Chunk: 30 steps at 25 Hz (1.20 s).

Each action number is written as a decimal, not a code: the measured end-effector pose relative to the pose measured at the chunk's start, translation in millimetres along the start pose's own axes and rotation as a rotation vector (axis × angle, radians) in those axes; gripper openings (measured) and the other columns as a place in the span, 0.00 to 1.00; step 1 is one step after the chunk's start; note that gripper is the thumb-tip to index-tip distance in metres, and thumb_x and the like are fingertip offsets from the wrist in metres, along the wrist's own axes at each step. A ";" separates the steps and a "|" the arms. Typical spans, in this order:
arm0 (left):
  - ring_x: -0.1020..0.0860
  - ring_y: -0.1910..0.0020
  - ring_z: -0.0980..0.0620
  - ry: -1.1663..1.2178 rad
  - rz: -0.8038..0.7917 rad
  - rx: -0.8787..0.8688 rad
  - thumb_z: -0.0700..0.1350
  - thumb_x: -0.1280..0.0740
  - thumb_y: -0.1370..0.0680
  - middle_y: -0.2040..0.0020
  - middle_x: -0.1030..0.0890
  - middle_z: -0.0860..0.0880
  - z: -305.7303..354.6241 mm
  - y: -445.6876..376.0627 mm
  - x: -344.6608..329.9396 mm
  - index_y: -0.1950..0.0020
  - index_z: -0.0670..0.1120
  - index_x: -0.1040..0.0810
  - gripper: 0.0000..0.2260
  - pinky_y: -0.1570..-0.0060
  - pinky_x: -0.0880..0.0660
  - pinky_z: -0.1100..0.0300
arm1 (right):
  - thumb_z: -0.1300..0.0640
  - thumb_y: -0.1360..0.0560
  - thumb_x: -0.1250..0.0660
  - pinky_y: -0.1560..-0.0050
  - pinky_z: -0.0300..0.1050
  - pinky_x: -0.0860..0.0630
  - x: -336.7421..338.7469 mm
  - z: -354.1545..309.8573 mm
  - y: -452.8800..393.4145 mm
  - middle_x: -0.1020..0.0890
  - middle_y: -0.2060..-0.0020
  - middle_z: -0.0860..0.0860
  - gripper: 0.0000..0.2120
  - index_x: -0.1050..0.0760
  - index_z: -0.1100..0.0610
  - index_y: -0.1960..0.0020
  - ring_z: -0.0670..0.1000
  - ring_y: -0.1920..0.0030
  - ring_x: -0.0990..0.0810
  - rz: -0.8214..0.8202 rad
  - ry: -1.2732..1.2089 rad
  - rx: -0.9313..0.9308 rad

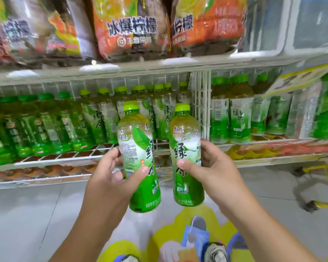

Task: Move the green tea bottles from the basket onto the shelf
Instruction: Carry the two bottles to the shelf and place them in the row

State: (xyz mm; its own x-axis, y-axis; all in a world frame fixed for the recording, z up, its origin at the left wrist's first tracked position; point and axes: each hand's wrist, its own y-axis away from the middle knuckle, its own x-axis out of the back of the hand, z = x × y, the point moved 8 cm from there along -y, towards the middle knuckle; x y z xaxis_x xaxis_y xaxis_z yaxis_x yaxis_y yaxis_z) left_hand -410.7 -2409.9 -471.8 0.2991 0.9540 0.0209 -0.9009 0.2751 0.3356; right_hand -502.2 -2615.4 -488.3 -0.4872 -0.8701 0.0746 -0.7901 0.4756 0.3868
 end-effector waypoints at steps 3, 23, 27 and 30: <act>0.15 0.55 0.55 0.084 0.025 0.007 0.29 0.30 0.27 0.46 0.15 0.48 -10.4 -24.7 -5.2 0.36 0.44 0.24 0.22 0.60 0.21 0.66 | 0.60 0.29 0.21 0.47 0.42 0.20 -0.6 8.6 -45.8 0.12 0.51 0.45 0.19 0.20 0.48 0.41 0.43 0.50 0.14 0.035 0.054 0.023; 0.14 0.60 0.53 0.052 -0.045 0.001 0.32 0.28 0.29 0.50 0.15 0.50 -37.5 -81.5 2.3 0.39 0.50 0.21 0.22 0.63 0.20 0.67 | 0.53 0.25 0.25 0.44 0.46 0.21 -10.9 52.4 -234.4 0.20 0.40 0.46 0.29 0.32 0.50 0.27 0.51 0.44 0.19 0.249 0.285 0.051; 0.15 0.61 0.53 0.059 -0.033 -0.020 0.33 0.28 0.30 0.48 0.16 0.48 -36.3 -81.6 1.4 0.38 0.50 0.21 0.22 0.64 0.21 0.67 | 0.53 0.26 0.23 0.45 0.40 0.29 -10.5 55.6 -240.1 0.22 0.39 0.46 0.29 0.31 0.50 0.29 0.49 0.42 0.23 0.276 0.368 0.068; 0.14 0.61 0.54 0.063 -0.016 -0.009 0.32 0.28 0.29 0.46 0.17 0.46 -37.4 -83.6 1.1 0.38 0.50 0.21 0.22 0.64 0.21 0.68 | 0.51 0.27 0.22 0.53 0.38 0.26 -10.0 58.1 -240.5 0.20 0.42 0.47 0.29 0.30 0.49 0.31 0.51 0.44 0.20 0.279 0.372 0.026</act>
State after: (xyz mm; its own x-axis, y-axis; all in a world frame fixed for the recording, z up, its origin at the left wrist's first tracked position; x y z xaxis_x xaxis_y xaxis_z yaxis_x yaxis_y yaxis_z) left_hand -346.9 -2427.4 -535.1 0.2933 0.9550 -0.0434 -0.8990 0.2909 0.3274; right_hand -329.0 -2713.6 -635.4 -0.5195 -0.6933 0.4994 -0.6589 0.6972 0.2825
